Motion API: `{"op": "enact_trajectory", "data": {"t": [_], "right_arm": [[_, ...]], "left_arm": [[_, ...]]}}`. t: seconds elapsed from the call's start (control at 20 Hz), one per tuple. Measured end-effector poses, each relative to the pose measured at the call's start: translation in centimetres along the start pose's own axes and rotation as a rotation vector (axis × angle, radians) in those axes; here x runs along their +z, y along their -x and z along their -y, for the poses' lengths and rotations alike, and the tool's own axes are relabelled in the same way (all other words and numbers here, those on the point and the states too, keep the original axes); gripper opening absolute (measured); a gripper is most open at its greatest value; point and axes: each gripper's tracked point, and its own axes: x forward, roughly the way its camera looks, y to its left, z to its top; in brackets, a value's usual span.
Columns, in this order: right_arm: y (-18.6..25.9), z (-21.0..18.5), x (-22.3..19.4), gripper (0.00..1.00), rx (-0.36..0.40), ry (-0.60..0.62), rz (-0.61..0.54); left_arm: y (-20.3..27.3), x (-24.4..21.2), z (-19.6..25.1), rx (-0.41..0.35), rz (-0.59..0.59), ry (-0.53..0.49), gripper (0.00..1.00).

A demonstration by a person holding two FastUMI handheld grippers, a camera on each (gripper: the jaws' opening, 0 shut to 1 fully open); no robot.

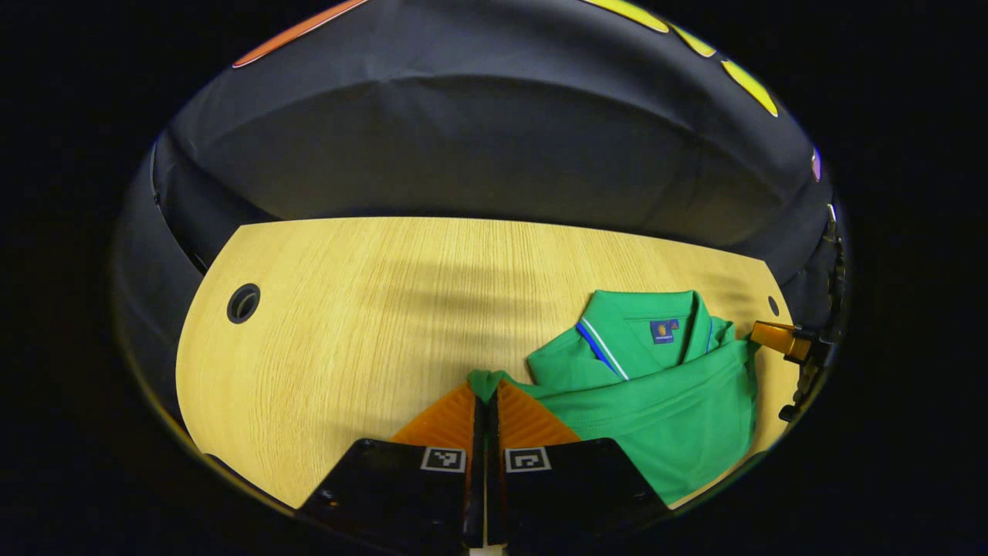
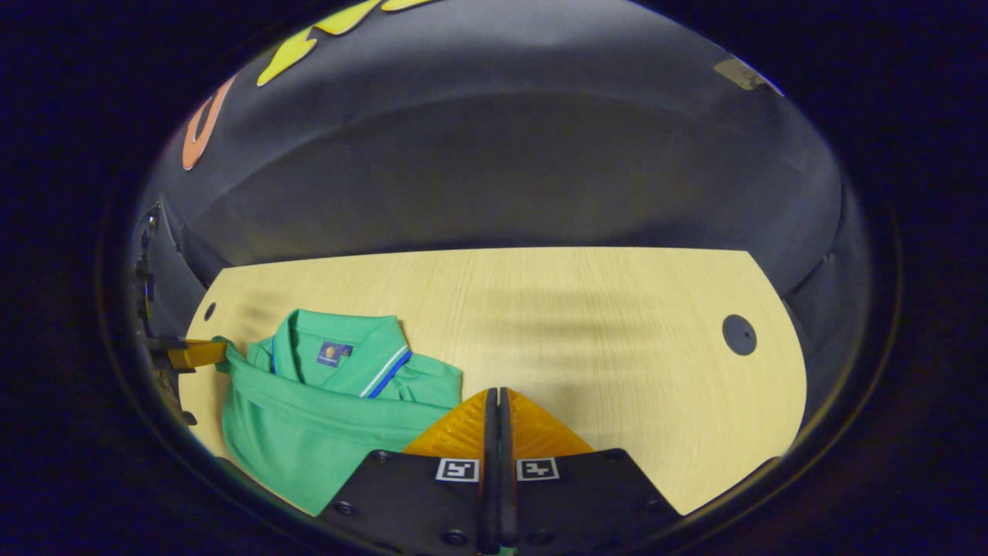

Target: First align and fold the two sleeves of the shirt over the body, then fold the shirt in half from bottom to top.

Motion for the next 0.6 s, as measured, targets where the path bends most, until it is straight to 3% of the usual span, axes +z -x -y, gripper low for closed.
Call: {"op": "enact_trajectory", "data": {"t": [0.1, 0.15, 0.2, 0.25, 0.35, 0.45, 0.55, 0.6], "right_arm": [[0.2, -0.1, 0.1, 0.03, -0.006, -0.006, 0.001], [0.6, -0.3, 0.2, 0.04, 0.000, -0.008, 0.002], [1.0, 0.1, 0.3, 0.08, -0.012, -0.003, 0.004], [1.4, 0.0, 0.3, 0.10, -0.011, 0.000, 0.009], [2.5, -0.5, 0.9, 0.23, -0.003, -0.005, 0.022], [3.9, -0.8, 1.5, 0.49, -0.001, 0.000, 0.047], [5.9, -1.0, 2.1, 0.68, -0.019, 0.018, 0.070], [7.2, -1.2, 2.5, 0.73, -0.024, 0.022, 0.086]], "left_arm": [[0.4, 0.6, 0.1, -0.002, 0.027, 0.010, 0.19], [0.7, 1.1, 0.4, -0.012, 0.048, 0.018, 0.37], [1.1, 1.6, 0.6, -0.020, 0.064, 0.019, 0.39], [1.6, 1.8, 0.5, -0.015, 0.075, 0.015, 0.67], [2.8, 2.3, 0.4, -0.012, 0.085, 0.013, 0.83], [4.4, 2.8, 0.7, -0.018, 0.106, 0.030, 0.94], [6.6, 3.8, 0.9, -0.033, 0.147, 0.050, 0.95], [8.2, 4.3, 0.7, -0.031, 0.174, 0.050, 0.95]]}}
